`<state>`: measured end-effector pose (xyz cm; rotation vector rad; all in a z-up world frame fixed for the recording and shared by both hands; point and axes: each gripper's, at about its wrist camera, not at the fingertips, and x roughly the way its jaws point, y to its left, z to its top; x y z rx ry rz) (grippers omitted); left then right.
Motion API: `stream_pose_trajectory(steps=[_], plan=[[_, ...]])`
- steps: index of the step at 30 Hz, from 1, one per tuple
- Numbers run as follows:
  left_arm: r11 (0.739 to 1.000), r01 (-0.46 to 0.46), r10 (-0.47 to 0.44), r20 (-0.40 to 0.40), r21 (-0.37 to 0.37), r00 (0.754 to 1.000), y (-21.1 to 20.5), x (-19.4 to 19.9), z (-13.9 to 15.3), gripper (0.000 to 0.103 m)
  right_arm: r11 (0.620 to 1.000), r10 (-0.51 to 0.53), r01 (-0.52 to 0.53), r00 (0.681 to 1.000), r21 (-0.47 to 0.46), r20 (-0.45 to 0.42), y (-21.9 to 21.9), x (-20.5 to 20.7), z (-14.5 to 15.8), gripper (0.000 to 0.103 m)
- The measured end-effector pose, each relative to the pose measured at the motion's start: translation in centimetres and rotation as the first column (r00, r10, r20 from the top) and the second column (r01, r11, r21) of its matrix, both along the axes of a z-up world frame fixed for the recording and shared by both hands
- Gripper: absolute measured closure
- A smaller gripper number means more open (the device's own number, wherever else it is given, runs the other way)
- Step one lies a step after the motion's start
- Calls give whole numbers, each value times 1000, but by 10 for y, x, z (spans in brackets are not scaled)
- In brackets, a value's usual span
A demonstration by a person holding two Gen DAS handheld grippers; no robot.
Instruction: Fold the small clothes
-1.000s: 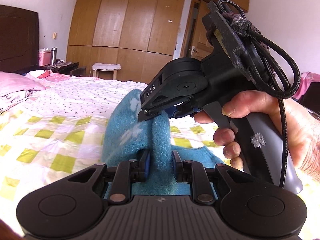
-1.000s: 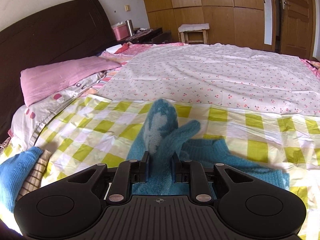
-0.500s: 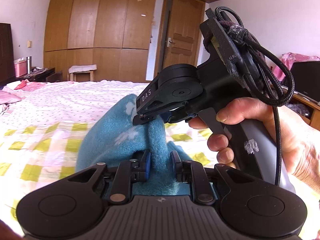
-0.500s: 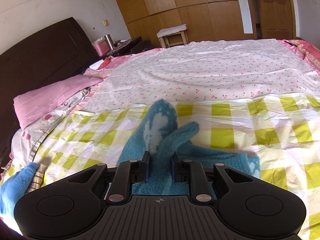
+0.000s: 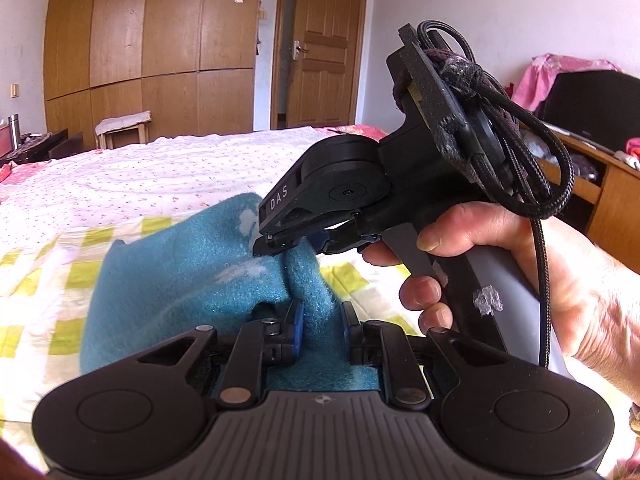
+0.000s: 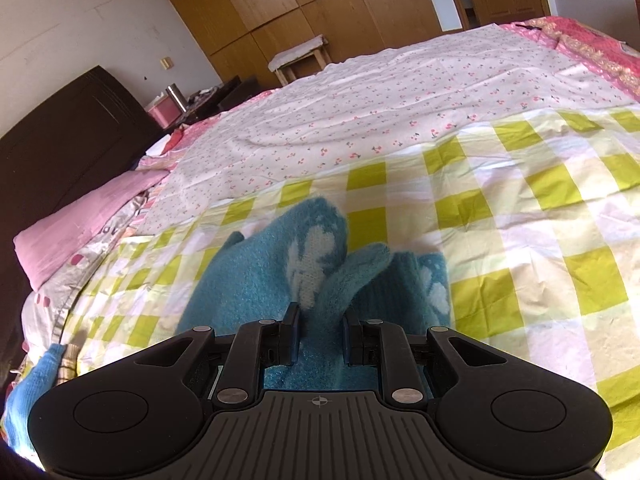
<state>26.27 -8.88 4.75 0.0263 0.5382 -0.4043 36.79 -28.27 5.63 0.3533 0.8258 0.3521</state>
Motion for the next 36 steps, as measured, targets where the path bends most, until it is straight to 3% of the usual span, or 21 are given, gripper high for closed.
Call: stream_pose_trajectory(steps=[9,17,20,24,29,33,36], plan=[[998,18,-19,2,56,1000,-16,-13,-9,78,999,-6,8,1000,47,-29,-15,5,-21,84],[987,0,-22,142,159,990,-7,-70,-8,61,998,3,-1,1000,67,-28,-18,3,-24,84],[975,-14,-29,192,222,981,-6,-79,-10,55,998,6,-4,1000,67,-29,-18,2,-24,84],[970,-27,-27,220,241,975,-2,-89,-13,49,998,12,-10,1000,64,-29,-17,0,-25,84],[943,-60,-36,278,328,960,-1,-103,-22,44,998,8,-6,999,70,-32,-19,2,-27,84],[916,-80,-23,252,393,968,-3,-88,-41,44,997,7,-5,999,78,-37,-21,3,-29,84],[882,-102,-37,282,460,959,-12,-80,-51,44,997,13,-10,999,71,-35,-20,3,-29,84]])
